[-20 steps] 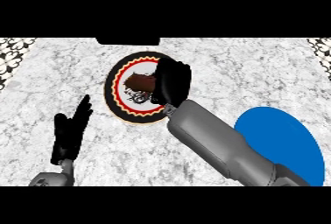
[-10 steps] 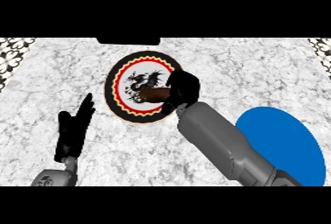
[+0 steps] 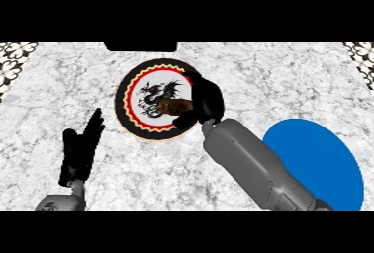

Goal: Pick the sweet potato from the plate and place it in the plate

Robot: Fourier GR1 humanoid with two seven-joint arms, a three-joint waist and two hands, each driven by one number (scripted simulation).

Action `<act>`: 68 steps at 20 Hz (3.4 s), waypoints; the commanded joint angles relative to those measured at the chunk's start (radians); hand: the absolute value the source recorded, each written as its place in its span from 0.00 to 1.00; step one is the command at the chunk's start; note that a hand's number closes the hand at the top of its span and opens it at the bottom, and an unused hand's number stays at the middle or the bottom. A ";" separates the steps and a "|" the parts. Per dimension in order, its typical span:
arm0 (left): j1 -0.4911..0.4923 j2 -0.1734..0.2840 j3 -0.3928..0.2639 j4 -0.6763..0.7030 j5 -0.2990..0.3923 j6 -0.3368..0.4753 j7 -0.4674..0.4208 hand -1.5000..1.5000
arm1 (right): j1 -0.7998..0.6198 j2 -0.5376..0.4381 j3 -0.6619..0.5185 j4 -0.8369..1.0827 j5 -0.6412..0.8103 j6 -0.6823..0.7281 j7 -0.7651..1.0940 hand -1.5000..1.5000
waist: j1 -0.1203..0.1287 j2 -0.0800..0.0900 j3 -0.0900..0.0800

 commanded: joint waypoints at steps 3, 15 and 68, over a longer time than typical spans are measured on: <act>0.031 0.006 0.006 -0.004 0.004 -0.008 -0.011 0.50 | 0.091 0.001 -0.147 -0.225 -0.141 -0.184 -0.192 0.00 | -0.023 -0.008 0.001; -0.001 -0.036 -0.007 -0.028 -0.046 0.017 0.049 0.50 | 0.317 0.001 -0.250 -0.275 -0.332 -0.043 -0.571 0.00 | -0.010 -0.003 -0.001; 0.098 -0.079 0.066 -0.133 -0.083 -0.081 0.047 0.50 | 0.561 -0.089 -0.509 -0.232 -0.168 -0.078 -0.728 0.00 | -0.012 -0.005 -0.001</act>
